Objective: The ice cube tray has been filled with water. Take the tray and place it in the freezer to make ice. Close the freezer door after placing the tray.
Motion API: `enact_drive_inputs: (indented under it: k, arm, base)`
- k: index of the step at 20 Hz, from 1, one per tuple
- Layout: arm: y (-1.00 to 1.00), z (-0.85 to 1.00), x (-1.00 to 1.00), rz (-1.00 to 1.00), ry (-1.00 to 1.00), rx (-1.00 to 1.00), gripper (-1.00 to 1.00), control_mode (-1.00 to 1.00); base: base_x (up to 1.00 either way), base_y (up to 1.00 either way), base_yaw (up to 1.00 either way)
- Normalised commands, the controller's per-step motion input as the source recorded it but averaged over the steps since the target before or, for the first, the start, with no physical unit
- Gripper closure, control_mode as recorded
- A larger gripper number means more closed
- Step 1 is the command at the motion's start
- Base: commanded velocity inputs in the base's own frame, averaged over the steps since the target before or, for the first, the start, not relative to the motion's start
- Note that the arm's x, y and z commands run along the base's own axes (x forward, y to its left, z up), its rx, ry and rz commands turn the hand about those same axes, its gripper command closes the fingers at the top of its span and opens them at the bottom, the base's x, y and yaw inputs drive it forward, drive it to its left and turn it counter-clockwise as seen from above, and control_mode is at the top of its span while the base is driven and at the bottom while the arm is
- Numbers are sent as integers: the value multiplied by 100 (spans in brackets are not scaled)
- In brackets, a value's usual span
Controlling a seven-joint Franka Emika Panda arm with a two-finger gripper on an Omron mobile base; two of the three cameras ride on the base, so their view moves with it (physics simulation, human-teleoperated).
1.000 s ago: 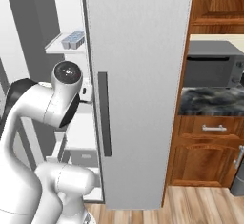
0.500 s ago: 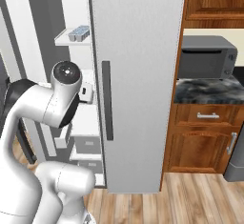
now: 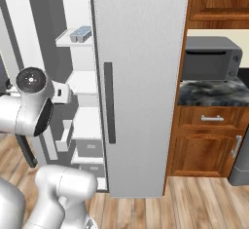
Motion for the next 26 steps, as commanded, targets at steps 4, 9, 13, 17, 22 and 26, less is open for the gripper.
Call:
enact_drive_inputs:
  k: [4,9,13,17,22,26]
  arm:
    - [100,0,-86,-15,-37,-19,-100,-100]
    - [100,10,-87,-19,-28,-11,-100,-100]
    - [100,17,-74,-21,-20,-2,-100,-100]
    - [100,4,-29,-23,-19,-2,-100,-100]
    - [100,0,15,-16,-24,-4,-100,-100]
    - [88,0,62,-19,-18,-2,-100,-100]
  base:
    - [0,0,0]
    - [0,0,0]
    - [0,0,0]
    - [0,0,0]
    - [0,0,0]
    - [0,0,0]
